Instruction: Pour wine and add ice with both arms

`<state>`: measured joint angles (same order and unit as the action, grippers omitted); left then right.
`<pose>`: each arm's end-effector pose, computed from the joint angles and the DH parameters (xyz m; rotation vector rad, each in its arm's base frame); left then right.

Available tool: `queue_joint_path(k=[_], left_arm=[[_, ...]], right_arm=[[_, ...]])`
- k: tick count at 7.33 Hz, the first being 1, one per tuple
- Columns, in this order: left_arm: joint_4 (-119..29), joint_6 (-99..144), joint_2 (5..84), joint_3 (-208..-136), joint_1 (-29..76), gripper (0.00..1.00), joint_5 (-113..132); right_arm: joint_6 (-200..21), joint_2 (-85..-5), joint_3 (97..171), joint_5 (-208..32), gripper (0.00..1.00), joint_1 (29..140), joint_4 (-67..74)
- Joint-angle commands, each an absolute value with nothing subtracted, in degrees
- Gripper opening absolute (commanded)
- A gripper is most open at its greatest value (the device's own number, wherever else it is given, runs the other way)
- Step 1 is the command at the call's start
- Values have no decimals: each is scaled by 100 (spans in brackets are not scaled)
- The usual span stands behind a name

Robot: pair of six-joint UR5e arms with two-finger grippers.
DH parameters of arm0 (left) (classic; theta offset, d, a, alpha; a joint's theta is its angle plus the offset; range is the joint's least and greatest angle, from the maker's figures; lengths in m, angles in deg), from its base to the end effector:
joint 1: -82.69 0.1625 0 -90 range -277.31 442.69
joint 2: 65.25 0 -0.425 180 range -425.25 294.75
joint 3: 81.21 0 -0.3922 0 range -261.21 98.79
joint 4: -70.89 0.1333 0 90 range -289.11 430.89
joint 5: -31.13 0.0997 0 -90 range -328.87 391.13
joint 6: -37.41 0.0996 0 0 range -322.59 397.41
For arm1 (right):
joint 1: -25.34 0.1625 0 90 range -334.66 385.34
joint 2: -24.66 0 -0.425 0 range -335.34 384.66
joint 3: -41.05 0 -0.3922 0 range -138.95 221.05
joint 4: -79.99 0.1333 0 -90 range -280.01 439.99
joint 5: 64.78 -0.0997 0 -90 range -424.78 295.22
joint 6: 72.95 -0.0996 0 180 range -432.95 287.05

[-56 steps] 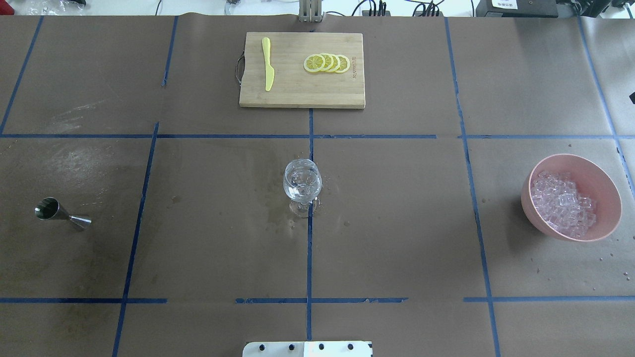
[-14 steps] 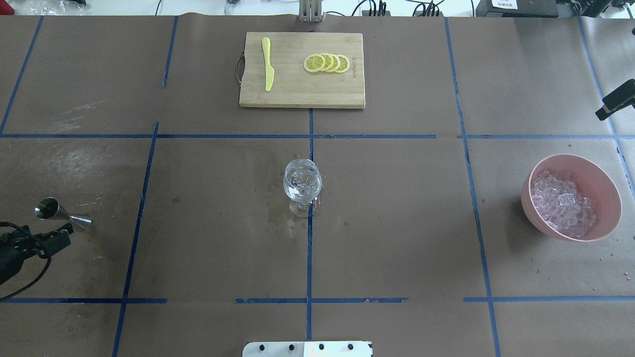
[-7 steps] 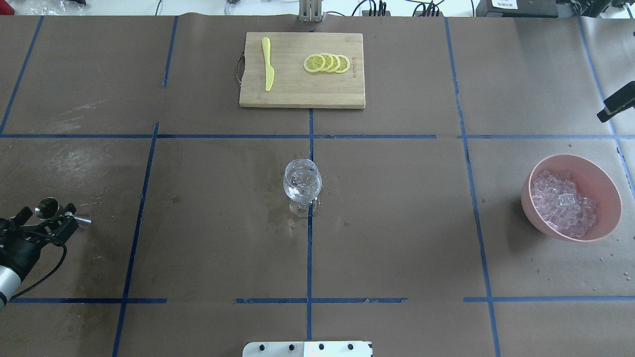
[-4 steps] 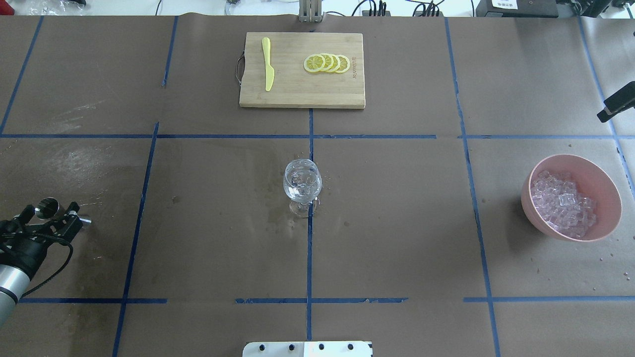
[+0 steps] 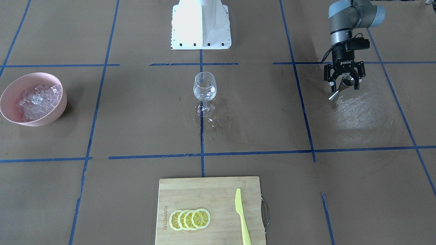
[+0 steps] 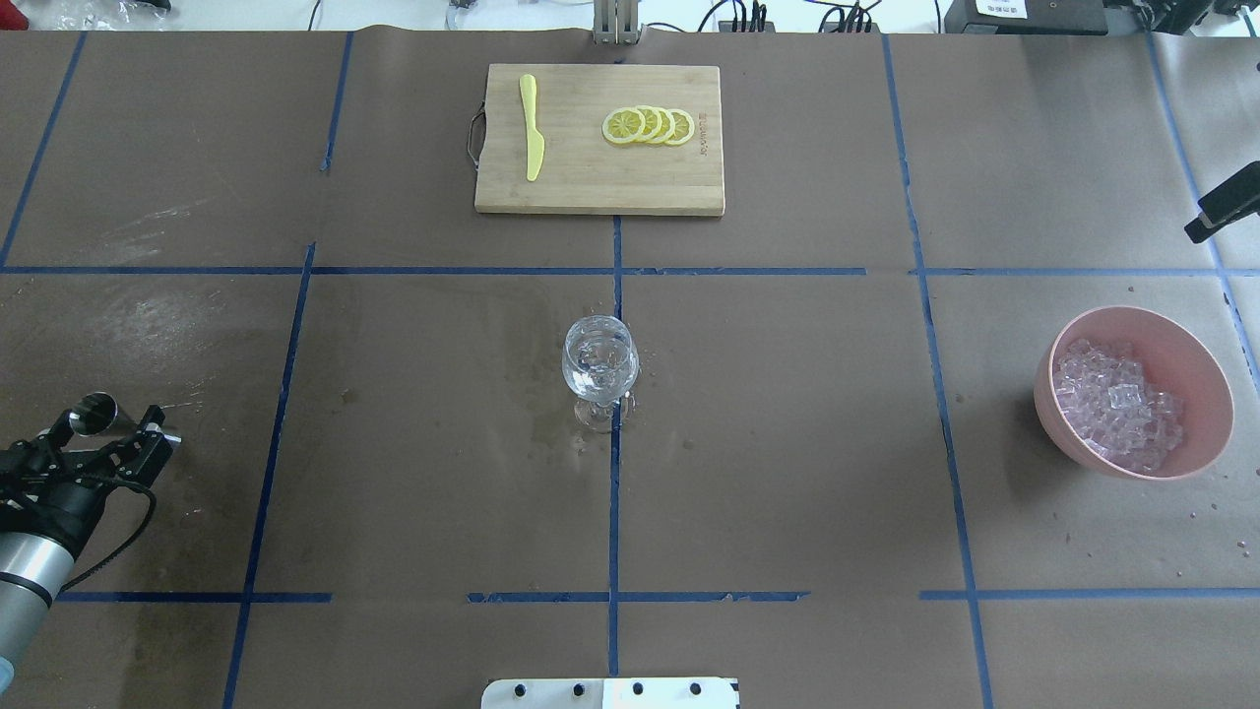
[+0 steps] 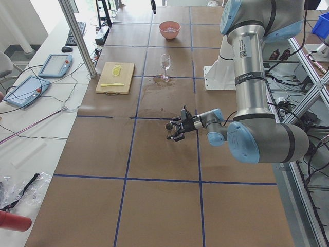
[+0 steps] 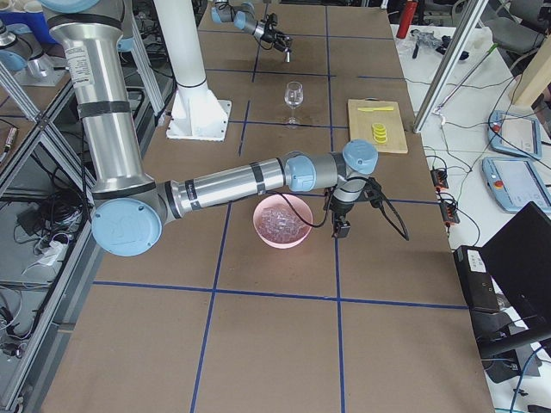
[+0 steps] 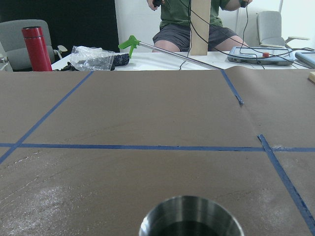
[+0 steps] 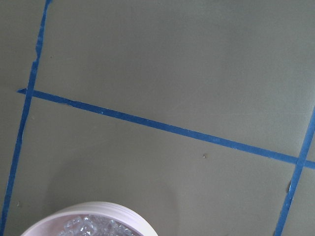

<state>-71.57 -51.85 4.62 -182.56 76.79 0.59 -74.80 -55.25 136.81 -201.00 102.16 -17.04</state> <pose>0.3240 -0.2537 0.5892 1.0270 0.6353 -0.4737 -0.0681 -0.5601 0.5266 0.0391 -0.8193 -0.2487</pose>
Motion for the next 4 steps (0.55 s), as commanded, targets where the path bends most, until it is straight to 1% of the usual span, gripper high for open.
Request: queue_joint_path(k=[1, 2, 4], left_arm=[[-7158, -5372, 489, -18124, 7872, 90, 89], [-7167, -5373, 489, -18132, 7917, 85, 72], [-7175, -5373, 489, -18123, 7952, 69, 54]], right_arm=[[-7488, -5532, 13711, -20110, 100, 10216, -1704], [-7480, -5540, 13694, -20110, 100, 10216, -1704], [-7488, -5532, 13711, -20110, 100, 10216, -1704]])
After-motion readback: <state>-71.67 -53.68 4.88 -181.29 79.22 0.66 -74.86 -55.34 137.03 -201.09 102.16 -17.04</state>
